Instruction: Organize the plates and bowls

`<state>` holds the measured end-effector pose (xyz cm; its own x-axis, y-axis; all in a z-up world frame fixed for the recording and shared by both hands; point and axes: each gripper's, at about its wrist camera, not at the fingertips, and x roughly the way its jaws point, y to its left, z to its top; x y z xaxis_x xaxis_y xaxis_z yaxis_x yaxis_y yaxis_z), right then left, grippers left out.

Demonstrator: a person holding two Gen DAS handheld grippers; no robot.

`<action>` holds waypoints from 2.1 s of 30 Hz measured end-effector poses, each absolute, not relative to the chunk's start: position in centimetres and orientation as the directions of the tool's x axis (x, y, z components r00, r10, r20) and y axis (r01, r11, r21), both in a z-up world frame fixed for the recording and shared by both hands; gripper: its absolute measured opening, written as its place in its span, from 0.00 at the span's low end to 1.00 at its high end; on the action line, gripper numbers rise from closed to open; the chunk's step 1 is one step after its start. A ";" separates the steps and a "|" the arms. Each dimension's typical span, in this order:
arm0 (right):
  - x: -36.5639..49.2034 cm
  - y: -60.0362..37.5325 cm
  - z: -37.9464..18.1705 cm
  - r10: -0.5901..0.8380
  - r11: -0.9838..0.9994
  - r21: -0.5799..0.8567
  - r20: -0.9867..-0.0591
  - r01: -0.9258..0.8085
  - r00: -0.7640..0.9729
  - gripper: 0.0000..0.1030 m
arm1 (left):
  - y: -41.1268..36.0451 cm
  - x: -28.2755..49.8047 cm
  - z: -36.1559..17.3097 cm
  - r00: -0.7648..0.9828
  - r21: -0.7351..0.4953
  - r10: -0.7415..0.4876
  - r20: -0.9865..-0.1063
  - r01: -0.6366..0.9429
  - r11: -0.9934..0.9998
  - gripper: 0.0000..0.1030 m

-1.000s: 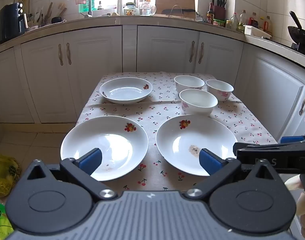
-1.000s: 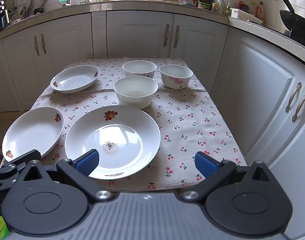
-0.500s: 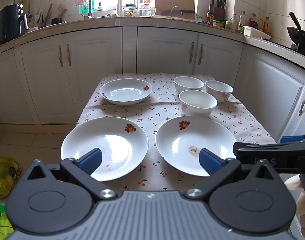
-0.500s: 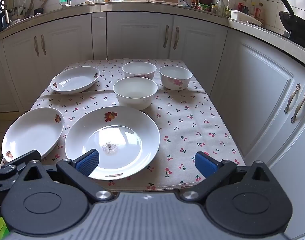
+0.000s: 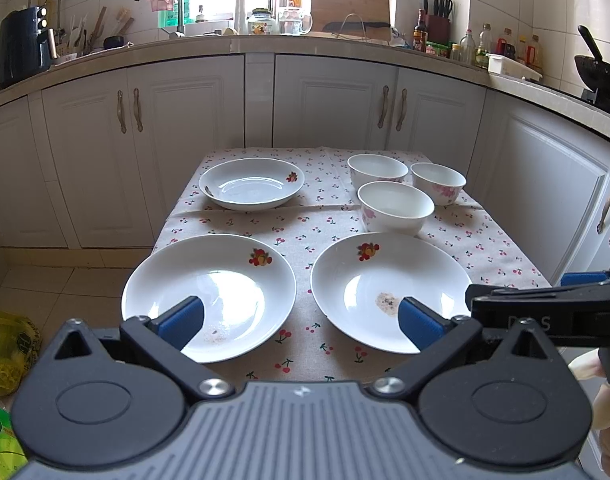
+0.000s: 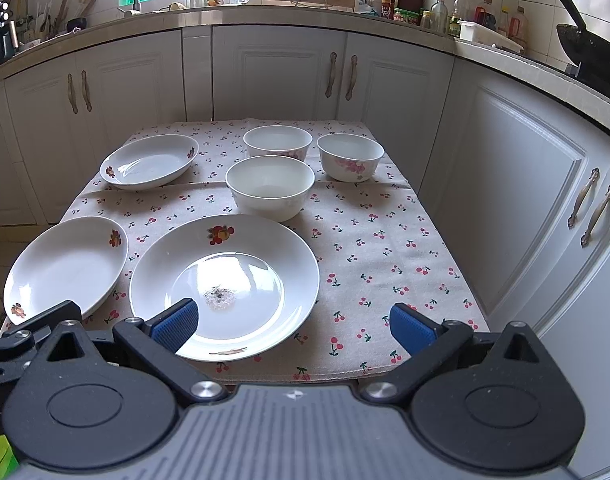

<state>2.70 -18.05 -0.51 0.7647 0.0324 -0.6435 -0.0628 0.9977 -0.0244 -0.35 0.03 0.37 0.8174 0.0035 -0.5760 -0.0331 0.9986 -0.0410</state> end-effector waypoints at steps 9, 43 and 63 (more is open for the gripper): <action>2.7 -18.1 -0.5 0.033 0.998 -0.020 -0.644 -0.060 0.764 1.00 | 0.1 -0.4 0.4 0.819 -0.039 0.005 -0.574 -0.033 0.999 0.99; 2.7 -18.1 -0.4 0.029 0.998 -0.023 -0.644 -0.058 0.765 1.00 | 0.0 -0.5 0.7 0.820 -0.043 -0.003 -0.573 -0.027 0.999 0.99; 4.6 -17.6 -0.1 0.043 0.997 -0.025 -0.640 -0.077 0.767 1.00 | 0.7 1.7 0.7 0.826 -0.048 -0.018 -0.563 -0.011 0.999 0.99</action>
<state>4.60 -17.59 -0.13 0.7674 0.0432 -0.6397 -0.0769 0.9967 -0.0250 1.66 0.70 0.71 0.8264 -0.0181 -0.5628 -0.0109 0.9988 -0.0481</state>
